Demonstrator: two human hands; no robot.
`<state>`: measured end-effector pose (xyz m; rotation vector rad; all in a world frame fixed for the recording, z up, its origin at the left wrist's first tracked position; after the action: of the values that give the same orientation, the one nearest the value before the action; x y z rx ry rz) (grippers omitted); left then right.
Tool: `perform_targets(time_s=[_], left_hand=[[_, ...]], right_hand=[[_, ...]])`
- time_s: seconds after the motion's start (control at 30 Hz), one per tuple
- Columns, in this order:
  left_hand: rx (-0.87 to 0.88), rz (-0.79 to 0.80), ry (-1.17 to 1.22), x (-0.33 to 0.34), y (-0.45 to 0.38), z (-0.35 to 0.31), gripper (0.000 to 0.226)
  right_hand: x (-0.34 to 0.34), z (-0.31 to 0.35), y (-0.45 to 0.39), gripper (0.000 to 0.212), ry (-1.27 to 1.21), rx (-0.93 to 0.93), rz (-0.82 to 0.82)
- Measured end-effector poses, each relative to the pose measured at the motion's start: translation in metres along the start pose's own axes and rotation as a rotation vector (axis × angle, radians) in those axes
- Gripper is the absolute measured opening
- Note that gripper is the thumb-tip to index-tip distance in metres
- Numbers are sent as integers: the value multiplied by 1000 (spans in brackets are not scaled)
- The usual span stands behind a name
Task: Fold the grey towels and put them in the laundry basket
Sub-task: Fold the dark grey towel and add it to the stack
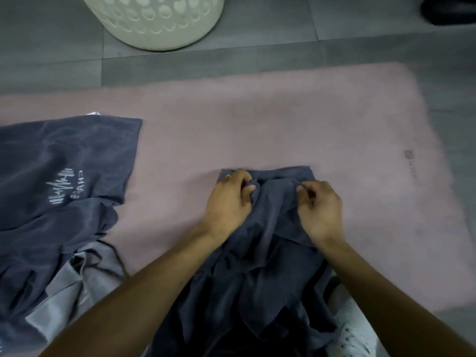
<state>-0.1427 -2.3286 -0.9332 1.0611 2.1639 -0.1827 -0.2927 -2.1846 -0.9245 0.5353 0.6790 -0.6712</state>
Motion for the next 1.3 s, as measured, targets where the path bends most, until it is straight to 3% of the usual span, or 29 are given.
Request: perform_targets(time_s=[0.1,0.23,0.33,0.47,0.6,0.7,0.8,0.97,1.07,1.2,1.3], left_hand=[[17,31,-20,20,-7,-12,7],[-18,39,-69,31,-12,-5,7],[-49,39,-85,33,-13,7,8],[-54,17,-96,33,-10,8,9],[-59,22,-123,36,-9,6,9],[-69,0,-122,36,-8,5,10],[-76,-10,-124,37,-7,6,10],[-91,-17,-109,36,-6,7,8],[-95,-18,-98,36,-6,7,8],[-102,-15,-85,37,-7,9,8],[-104,-5,-94,38,-6,10,7]], right_hand=[[-14,-26,-22,14,-48,13,-7],[-3,-21,-57,11,-34,-106,265],[8,-11,-64,10,-194,-66,513],[0,-16,-71,14,-340,25,565],[1,-25,-67,32,89,-72,671],[-10,-16,-74,7,192,-181,568],[-21,-9,-83,24,101,-187,451],[-25,-32,-89,13,218,-70,357],[-31,-29,-86,13,230,-116,269],[-14,-21,-65,18,-239,4,398],[4,-25,-50,10,-142,8,513]])
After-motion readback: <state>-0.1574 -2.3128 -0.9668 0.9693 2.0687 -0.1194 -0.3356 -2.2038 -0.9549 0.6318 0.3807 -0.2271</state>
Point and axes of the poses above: each hand's wrist, its own y-axis away from the middle knuckle, its own x-axis out of the palm, z = x × y, the point moved 10 cm from there along -y, towards the middle knuckle, and after that the axes turned 8 degrees about z, right-handed, at the moved point
